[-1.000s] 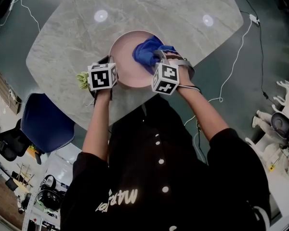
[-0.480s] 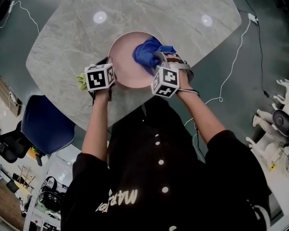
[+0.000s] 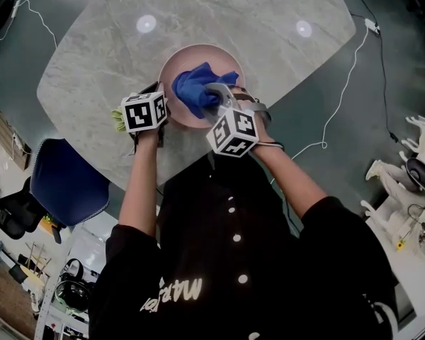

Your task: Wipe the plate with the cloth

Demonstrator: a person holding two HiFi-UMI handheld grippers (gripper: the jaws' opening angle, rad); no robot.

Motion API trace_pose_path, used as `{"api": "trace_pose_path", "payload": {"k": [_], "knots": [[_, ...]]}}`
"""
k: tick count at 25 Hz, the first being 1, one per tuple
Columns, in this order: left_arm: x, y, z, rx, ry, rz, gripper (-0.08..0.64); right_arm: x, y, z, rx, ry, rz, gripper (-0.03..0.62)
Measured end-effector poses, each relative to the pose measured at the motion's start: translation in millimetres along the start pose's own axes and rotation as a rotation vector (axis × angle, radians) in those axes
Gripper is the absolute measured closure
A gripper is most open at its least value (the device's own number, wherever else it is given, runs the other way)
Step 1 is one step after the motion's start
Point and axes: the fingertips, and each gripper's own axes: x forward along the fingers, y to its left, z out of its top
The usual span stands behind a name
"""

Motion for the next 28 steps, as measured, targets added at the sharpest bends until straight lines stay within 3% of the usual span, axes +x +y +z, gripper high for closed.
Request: {"api": "trace_pose_path", "payload": {"k": [9,20,28], "knots": [[0,0,0,-0.007,0.000,0.001,0.529,30,40,16,0.033,-0.006,0.132,0.443],[1,1,-1,-0.021,-0.010,0.004,0.531,56,52,10,-0.028,0.013,0.187,0.446],[2,1,-1,-0.017,-0.007,0.020,0.531,52,61,3,-0.136,0.019,0.228,0.448]]}}
